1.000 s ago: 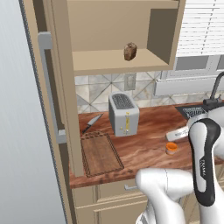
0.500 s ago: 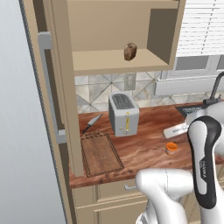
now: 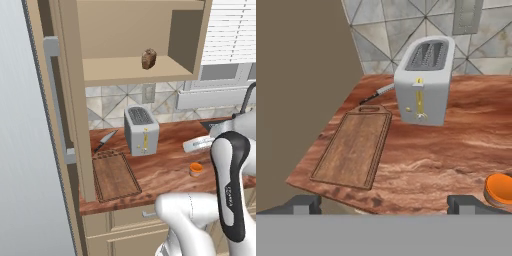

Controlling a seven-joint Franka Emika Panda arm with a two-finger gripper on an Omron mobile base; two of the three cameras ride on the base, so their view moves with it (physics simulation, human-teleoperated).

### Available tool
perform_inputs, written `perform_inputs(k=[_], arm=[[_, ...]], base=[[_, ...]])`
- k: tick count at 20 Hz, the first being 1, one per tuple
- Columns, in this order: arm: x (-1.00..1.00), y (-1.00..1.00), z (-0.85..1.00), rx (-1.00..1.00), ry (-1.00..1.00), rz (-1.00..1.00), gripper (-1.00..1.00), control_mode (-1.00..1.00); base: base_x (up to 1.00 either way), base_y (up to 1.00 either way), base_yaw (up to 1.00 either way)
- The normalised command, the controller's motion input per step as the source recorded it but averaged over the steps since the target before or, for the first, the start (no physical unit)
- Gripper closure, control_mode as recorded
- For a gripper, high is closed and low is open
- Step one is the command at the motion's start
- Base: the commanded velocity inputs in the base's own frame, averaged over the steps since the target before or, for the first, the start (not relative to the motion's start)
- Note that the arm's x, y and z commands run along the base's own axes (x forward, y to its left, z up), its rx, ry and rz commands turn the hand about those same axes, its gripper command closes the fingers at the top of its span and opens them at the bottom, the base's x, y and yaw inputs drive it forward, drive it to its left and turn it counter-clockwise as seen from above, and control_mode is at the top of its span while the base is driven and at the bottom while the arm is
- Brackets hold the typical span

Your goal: Pick the bread, place it on the cutting board, pick the jam, place it on the counter, and close the cabinet.

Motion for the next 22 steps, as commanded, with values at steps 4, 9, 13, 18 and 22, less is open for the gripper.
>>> perform_inputs(k=[4,9,13,18,22], arm=[[-0.04,0.2,0.27,0.0,0.0,-0.1,-1.0,-1.0],[-0.04,0.19,0.28,0.0,0.0,-0.1,-1.0,-1.0],[-0.04,0.15,0.21,0.0,0.0,-0.09,-1.0,-1.0],[-0.06,0.1,0.23,0.0,0.0,-0.08,-1.0,-1.0],[-0.07,0.1,0.24,0.0,0.0,-0.08,-1.0,-1.0]], base=[[0.0,0.0,0.0],[0.0,0.0,0.0],[0.0,0.0,0.0],[0.0,0.0,0.0],[0.0,0.0,0.0]])
